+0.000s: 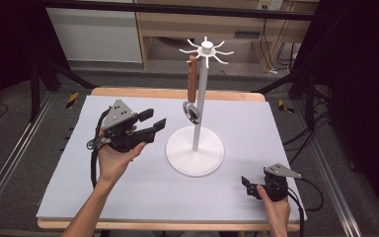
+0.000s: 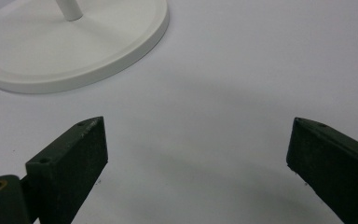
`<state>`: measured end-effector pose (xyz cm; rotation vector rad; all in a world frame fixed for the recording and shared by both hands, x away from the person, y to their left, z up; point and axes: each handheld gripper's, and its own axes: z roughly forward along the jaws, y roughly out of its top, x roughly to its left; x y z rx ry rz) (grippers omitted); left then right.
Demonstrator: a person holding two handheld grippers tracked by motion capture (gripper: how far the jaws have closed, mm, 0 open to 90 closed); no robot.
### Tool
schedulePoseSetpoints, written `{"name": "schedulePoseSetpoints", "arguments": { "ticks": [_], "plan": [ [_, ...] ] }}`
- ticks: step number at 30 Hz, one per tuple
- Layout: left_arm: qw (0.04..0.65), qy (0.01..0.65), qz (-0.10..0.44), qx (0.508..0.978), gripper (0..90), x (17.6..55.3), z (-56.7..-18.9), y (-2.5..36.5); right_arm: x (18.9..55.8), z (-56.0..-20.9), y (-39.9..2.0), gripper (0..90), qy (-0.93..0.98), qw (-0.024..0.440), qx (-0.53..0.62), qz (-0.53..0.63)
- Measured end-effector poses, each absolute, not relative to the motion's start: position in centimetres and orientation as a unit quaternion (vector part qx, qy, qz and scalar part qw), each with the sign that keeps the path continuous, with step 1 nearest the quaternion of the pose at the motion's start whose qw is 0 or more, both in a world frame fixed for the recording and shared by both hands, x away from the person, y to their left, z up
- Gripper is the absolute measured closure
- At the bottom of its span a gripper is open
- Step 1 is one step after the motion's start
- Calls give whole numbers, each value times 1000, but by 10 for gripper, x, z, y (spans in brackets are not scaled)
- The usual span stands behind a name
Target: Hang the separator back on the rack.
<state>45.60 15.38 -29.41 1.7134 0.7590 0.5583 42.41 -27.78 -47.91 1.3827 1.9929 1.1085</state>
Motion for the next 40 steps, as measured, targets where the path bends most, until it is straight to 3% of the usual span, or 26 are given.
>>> {"name": "schedulePoseSetpoints", "arguments": {
  "ticks": [21, 40],
  "plan": [
    [502, 391, 207, 743, 389, 441, -388, 205, 423, -480, -280, 57, 725, 236, 510, 398],
    [459, 447, 228, 734, 355, 437, -426, 255, 423, -480, -283, 57, 732, 242, 507, 386]
  ]
}}
